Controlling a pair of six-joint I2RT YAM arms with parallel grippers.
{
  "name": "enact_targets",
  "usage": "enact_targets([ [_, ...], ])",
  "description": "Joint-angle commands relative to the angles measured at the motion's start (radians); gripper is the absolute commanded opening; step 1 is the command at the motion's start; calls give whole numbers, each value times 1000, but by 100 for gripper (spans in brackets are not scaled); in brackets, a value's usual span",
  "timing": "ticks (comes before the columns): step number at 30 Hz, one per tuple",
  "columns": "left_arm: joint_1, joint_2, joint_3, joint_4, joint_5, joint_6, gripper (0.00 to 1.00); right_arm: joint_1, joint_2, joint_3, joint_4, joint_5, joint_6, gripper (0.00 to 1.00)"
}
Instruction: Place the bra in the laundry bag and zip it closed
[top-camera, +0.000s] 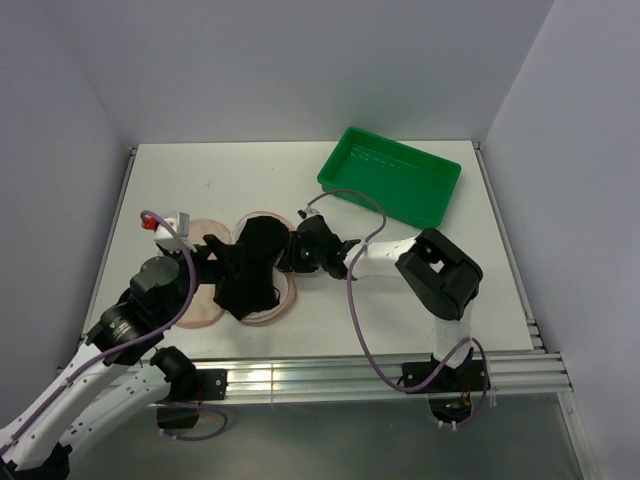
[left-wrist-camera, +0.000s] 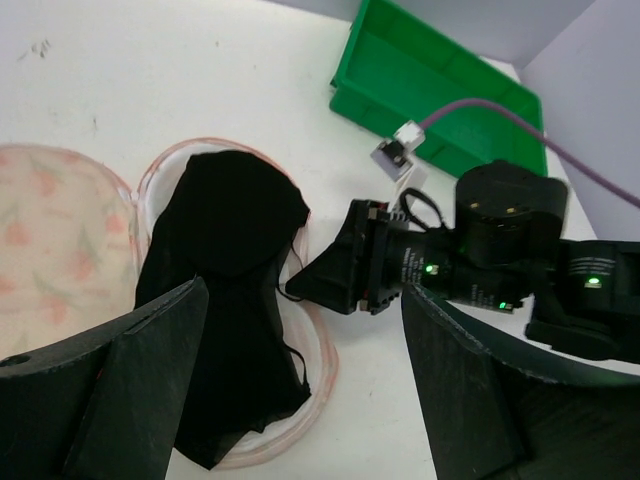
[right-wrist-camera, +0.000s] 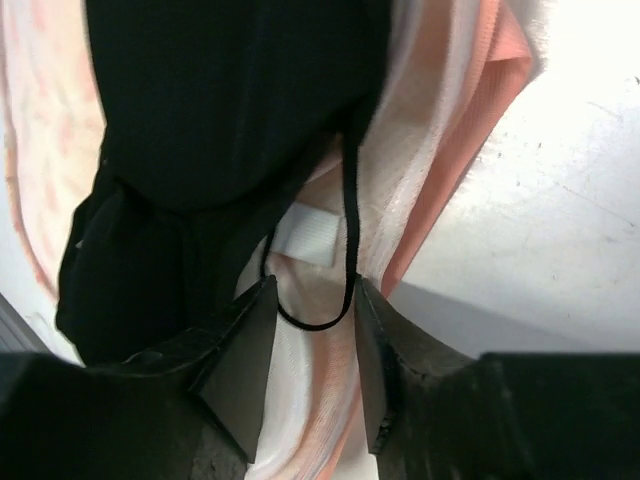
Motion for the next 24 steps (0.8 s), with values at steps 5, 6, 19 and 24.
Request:
enact_targets([
  [5, 2, 112, 13, 14, -33, -77, 88, 8, -146, 26, -24, 2, -63, 52],
  [6, 2, 121, 13, 20, -33, -87, 88, 9, -155, 20, -25, -2, -66, 53],
  [19, 207, 296, 27, 100, 45, -130, 80, 3, -304, -132, -4, -73, -96, 55],
  [24, 413, 294, 19, 2, 86, -123, 71, 8, -491, -262, -28, -84, -142, 2],
])
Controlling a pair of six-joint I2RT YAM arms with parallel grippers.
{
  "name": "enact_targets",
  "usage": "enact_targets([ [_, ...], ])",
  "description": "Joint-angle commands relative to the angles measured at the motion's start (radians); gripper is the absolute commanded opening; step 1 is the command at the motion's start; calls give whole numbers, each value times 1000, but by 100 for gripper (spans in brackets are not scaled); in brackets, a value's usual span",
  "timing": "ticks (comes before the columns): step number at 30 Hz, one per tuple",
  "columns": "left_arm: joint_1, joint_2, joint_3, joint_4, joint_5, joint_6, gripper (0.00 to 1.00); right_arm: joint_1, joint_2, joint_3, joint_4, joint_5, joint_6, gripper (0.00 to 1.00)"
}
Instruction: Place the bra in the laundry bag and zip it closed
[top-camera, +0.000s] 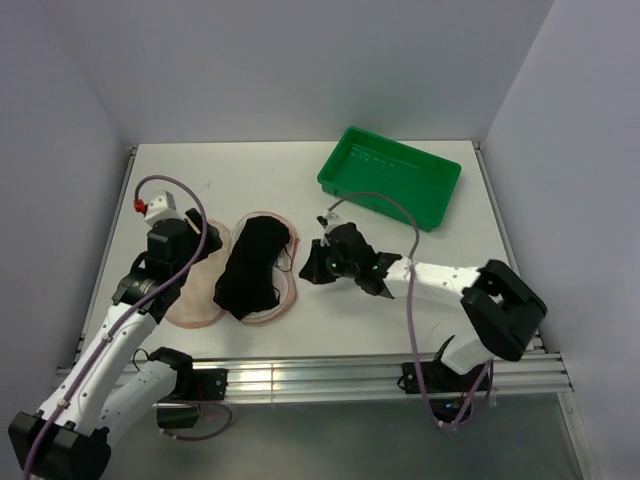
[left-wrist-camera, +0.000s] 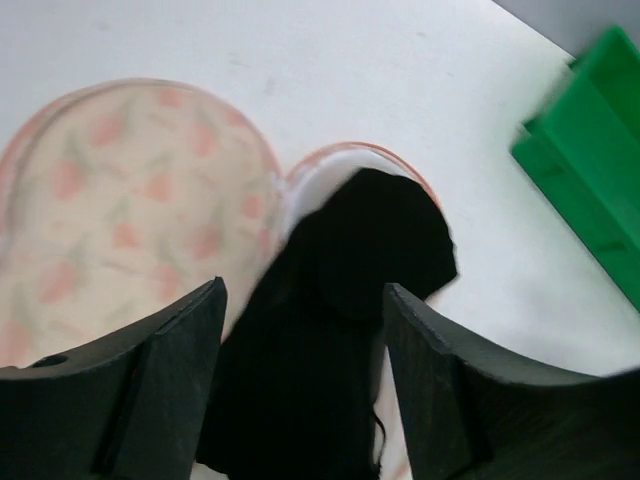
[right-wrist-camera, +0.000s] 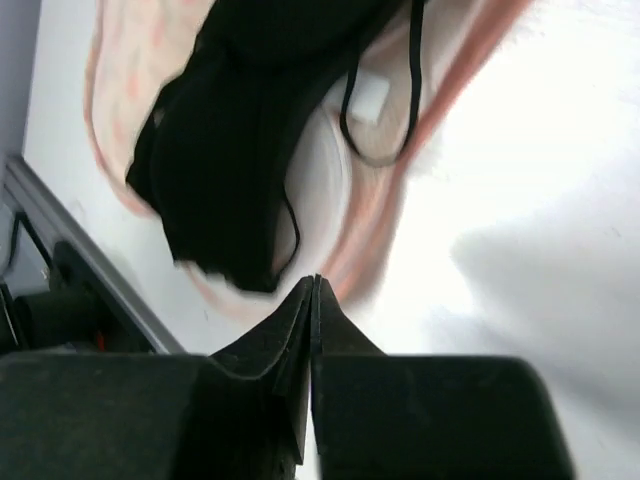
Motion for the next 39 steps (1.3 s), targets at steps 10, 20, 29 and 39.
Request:
enact_targets([
  [10, 700, 142, -63, -77, 305, -13, 48, 6, -348, -145, -31, 27, -147, 0],
  [20, 869, 493, -14, -43, 404, 160, 52, 2, -434, -169, -61, 80, -167, 4],
  [29, 925, 585, -22, -17, 469, 177, 51, -1, -450, -174, -59, 74, -170, 5],
  [39, 925, 627, -20, -29, 472, 171, 15, -3, -397, -166, -50, 83, -162, 16],
])
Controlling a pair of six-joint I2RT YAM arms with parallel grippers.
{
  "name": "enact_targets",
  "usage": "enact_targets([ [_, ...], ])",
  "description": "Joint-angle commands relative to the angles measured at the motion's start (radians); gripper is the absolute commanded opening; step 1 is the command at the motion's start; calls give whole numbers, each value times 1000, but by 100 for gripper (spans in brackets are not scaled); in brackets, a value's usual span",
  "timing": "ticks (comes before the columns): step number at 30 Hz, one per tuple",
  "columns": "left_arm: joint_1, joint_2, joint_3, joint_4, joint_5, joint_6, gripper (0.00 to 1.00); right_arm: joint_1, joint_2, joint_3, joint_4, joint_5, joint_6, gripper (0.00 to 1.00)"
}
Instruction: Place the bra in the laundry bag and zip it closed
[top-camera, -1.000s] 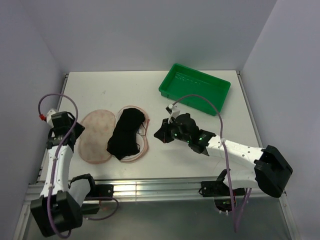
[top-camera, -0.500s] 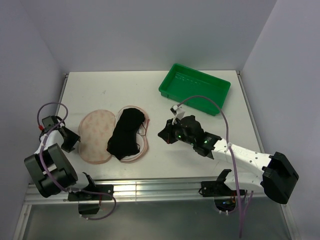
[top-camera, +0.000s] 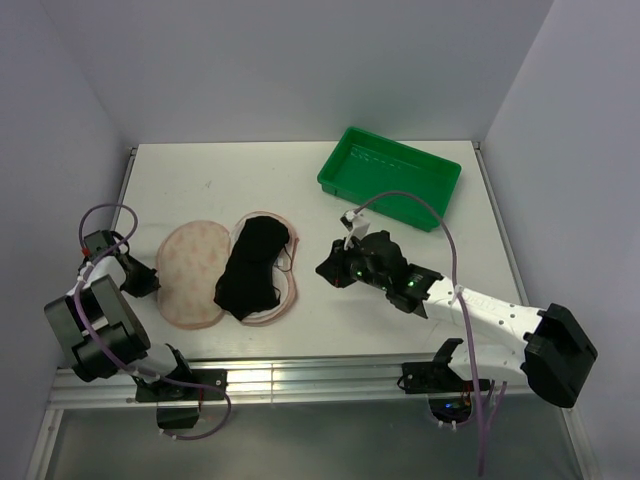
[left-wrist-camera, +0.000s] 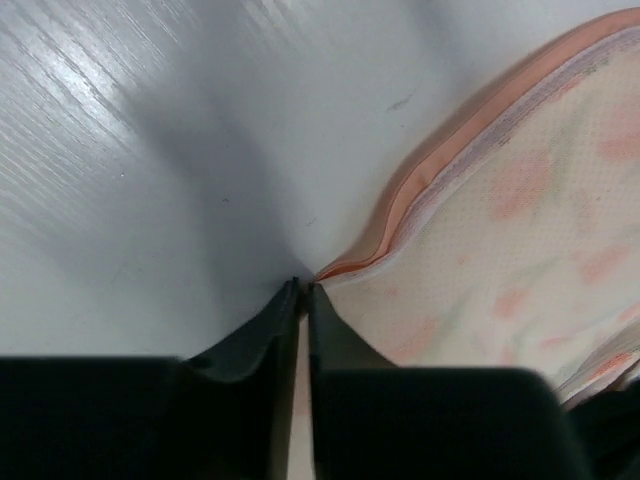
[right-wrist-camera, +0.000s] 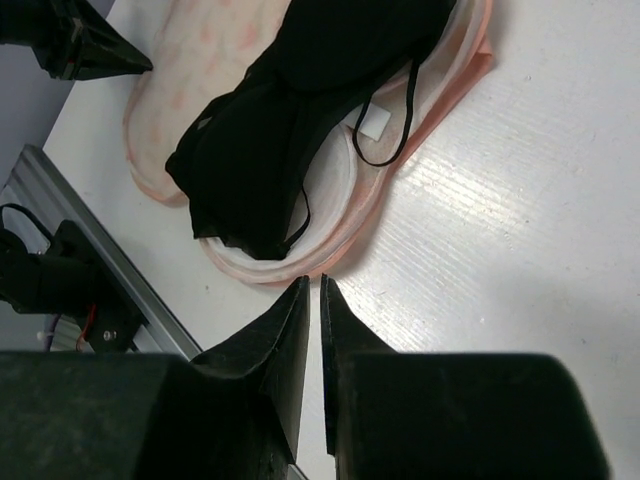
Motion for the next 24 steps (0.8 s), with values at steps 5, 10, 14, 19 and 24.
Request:
enact_targets([
  [5, 2, -31, 16, -10, 8, 9, 0, -3, 65, 4, 39, 22, -1, 26],
  [10, -36, -132, 10, 7, 44, -3, 0, -3, 160, 16, 62, 22, 17, 34],
  [14, -90, -221, -5, 28, 91, -17, 0, -3, 252, 28, 109, 25, 70, 38],
  [19, -128, -305, -22, 56, 177, -52, 0, -3, 360, 59, 169, 65, 172, 49],
  [24, -194, -386, -26, 70, 222, -65, 0, -3, 462, 51, 312, 91, 311, 41],
])
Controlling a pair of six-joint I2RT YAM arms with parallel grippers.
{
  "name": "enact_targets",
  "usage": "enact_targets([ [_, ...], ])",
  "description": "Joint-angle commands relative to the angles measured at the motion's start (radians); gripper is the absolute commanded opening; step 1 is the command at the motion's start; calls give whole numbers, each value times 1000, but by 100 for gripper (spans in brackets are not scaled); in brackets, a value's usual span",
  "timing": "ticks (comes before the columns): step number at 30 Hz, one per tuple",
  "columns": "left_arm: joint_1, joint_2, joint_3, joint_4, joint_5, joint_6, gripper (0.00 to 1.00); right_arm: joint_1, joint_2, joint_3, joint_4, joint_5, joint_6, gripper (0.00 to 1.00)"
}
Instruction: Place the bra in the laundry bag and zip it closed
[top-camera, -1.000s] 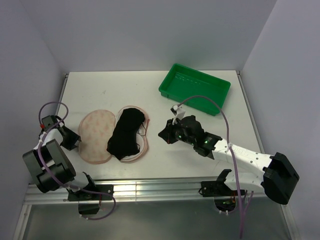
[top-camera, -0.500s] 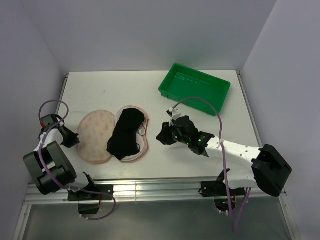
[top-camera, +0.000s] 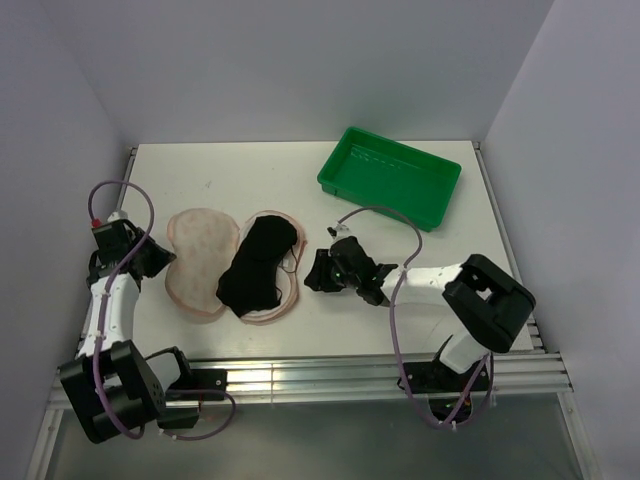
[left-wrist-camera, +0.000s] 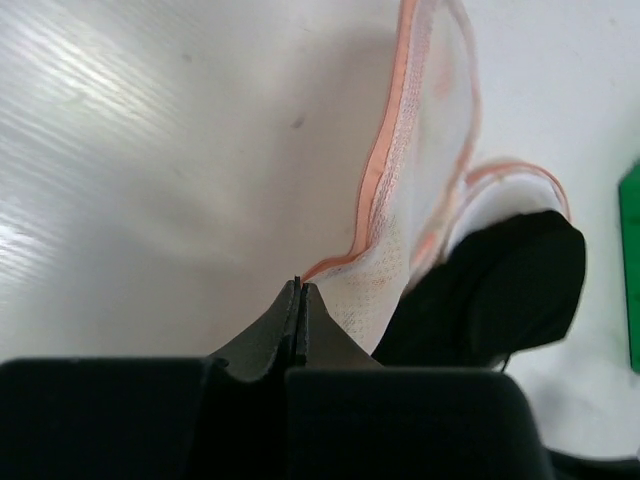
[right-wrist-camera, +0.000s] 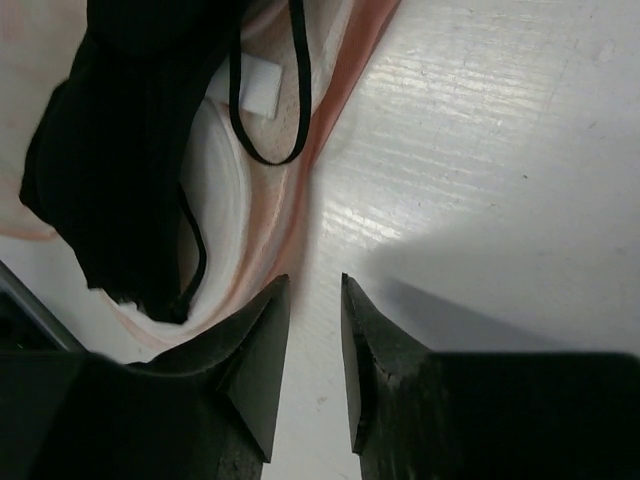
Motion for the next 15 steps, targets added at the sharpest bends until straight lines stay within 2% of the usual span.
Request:
enact_targets([
  [1, -51, -72, 7, 32, 66, -17, 0, -4, 54, 46, 132, 56, 106, 33],
  [4, -120, -126, 22, 25, 44, -9, 0, -7, 104, 74, 136, 78, 110, 22],
  [5, -149, -134, 24, 22, 46, -6, 0, -6, 116, 82, 148, 75, 115, 21],
  [9, -193, -186, 13, 28, 76, -9, 0, -4, 184, 103, 184, 3, 146, 20],
  [15, -246, -226, -4, 33, 110, -24, 0, -9, 259, 145, 182, -3, 150, 20],
])
